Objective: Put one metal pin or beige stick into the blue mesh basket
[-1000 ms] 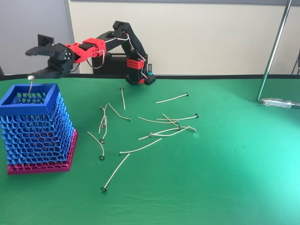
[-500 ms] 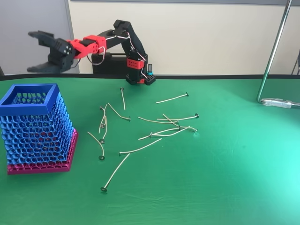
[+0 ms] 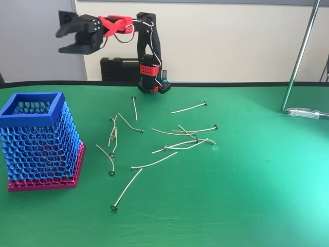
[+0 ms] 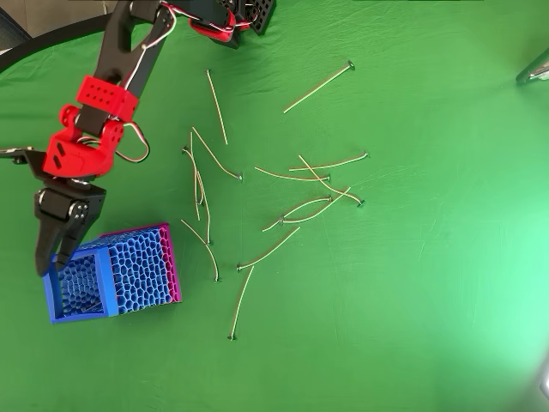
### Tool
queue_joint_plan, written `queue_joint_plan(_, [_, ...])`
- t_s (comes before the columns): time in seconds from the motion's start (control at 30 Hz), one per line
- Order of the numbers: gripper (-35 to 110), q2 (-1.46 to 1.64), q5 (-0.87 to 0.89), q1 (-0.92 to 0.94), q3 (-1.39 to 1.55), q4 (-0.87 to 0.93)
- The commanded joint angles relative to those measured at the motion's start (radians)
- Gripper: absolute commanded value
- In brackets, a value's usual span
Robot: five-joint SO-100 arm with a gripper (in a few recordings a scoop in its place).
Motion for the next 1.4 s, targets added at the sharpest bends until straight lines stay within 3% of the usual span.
queue_joint_plan(0.0, [11,0.152,-0.015,-0.04,0.109,0.021])
queue_joint_plan(0.43, [0,0.667,-0.071,-0.218,0.741,0.021])
queue_joint_plan(0.77, [0,1.031,-0.078,-0.348,1.132,0.067])
queue_joint_plan(1.37, [0,1.618,-0.058,-0.408,1.733,0.069])
